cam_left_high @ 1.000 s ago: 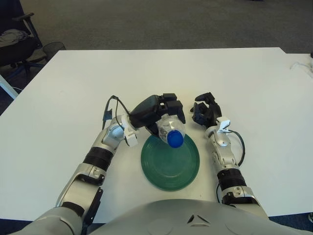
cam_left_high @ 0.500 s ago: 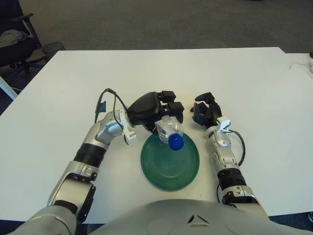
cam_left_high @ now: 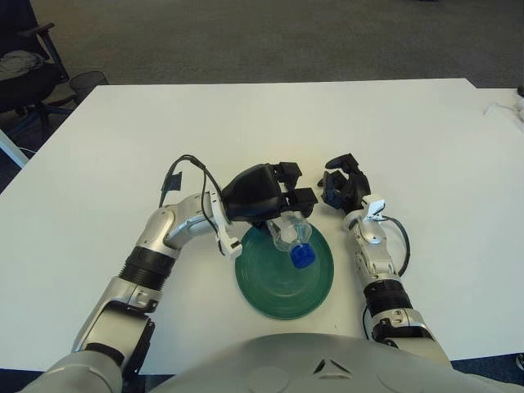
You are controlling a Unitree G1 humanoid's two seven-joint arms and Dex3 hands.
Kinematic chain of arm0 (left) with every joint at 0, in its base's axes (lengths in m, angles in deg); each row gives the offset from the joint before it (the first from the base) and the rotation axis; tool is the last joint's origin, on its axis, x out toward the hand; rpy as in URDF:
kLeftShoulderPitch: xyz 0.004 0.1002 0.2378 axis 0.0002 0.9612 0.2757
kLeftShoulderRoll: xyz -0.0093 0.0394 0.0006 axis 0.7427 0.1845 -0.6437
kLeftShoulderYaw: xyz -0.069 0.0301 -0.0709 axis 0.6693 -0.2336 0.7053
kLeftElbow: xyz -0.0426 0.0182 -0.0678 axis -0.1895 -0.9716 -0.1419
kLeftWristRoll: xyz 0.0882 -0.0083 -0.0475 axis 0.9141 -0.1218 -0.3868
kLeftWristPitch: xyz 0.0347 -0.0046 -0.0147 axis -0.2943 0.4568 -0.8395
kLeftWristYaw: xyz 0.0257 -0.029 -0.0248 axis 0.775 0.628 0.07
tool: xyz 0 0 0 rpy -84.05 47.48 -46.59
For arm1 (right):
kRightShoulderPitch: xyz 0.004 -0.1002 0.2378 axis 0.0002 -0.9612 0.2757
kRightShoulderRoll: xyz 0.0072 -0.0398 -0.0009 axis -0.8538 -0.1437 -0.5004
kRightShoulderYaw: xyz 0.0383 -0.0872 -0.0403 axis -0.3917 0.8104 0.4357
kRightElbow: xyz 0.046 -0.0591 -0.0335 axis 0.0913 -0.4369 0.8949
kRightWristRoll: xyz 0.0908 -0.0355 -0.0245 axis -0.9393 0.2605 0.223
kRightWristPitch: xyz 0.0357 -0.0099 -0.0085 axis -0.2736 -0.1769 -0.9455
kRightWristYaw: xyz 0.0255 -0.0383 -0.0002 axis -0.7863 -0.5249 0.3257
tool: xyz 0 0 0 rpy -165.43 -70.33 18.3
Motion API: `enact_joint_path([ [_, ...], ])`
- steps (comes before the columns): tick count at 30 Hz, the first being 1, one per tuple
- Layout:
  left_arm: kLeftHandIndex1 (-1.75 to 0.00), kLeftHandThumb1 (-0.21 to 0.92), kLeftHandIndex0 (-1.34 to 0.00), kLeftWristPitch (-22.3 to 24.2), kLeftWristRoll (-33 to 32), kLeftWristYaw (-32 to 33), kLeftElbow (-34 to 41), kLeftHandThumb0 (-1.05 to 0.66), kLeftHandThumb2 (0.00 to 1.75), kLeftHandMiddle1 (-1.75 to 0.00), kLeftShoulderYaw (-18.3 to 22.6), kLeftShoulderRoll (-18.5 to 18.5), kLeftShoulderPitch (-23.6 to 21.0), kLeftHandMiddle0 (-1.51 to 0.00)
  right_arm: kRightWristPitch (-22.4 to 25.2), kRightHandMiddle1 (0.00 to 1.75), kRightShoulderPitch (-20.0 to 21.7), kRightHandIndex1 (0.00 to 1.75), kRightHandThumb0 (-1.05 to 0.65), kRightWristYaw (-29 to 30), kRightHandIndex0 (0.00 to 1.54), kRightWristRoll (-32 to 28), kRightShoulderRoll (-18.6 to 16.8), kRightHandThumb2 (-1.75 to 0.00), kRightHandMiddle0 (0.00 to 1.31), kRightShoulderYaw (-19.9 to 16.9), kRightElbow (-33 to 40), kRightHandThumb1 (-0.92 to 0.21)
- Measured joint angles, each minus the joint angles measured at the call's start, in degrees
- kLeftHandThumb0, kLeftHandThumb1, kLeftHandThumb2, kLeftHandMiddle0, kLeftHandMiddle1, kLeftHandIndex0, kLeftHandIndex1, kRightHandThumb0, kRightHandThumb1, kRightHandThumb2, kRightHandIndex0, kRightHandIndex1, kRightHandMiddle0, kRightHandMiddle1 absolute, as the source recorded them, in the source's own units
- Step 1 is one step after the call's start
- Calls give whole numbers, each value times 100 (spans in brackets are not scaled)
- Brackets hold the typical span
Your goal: Put the bottle into the plate.
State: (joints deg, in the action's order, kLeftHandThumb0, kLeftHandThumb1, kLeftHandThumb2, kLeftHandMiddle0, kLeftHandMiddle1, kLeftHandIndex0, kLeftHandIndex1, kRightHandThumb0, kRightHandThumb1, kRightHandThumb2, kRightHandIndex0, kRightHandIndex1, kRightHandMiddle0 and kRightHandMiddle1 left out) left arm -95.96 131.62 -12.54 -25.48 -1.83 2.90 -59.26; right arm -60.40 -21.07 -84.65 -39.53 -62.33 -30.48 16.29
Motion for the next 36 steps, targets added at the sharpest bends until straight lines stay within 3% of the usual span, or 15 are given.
enact_joint_path([
  [12, -175, 44, -113, 48, 244, 388, 54, -39, 126, -175, -471, 411, -26, -139, -50, 175, 16, 163, -1, 6, 46, 9, 1, -99, 25, -1, -58, -57],
  [27, -175, 42, -99, -233, -437, -371, 72, -30, 124, -175, -941, 886, -474, -129, -92, 175, 32, 164, -1, -14, 46, 3, 0, -100, 24, -11, -103, -56],
  [29, -175, 35, -82, -239, -541, -453, 96, -39, 130, -175, -955, 913, -522, -120, -96, 175, 35, 164, -1, -14, 46, 3, 1, -100, 24, -13, -116, -56],
  [30, -173, 24, -76, -238, -579, -483, 109, -26, 141, -175, -955, 919, -543, -104, -99, 175, 37, 164, -1, -14, 47, 3, 1, -100, 24, -16, -124, -56],
  [33, -168, 14, -70, -220, -651, -494, 166, -9, 150, -175, -943, 926, -539, -82, -115, 175, 43, 163, -1, -16, 47, 3, 1, -100, 24, -22, -136, -56],
  [36, -155, 25, -60, -207, -651, -471, 238, -4, 133, -175, -915, 934, -466, -68, -132, 175, 53, 163, -1, -23, 46, 3, 1, -99, 24, -22, -144, -57],
])
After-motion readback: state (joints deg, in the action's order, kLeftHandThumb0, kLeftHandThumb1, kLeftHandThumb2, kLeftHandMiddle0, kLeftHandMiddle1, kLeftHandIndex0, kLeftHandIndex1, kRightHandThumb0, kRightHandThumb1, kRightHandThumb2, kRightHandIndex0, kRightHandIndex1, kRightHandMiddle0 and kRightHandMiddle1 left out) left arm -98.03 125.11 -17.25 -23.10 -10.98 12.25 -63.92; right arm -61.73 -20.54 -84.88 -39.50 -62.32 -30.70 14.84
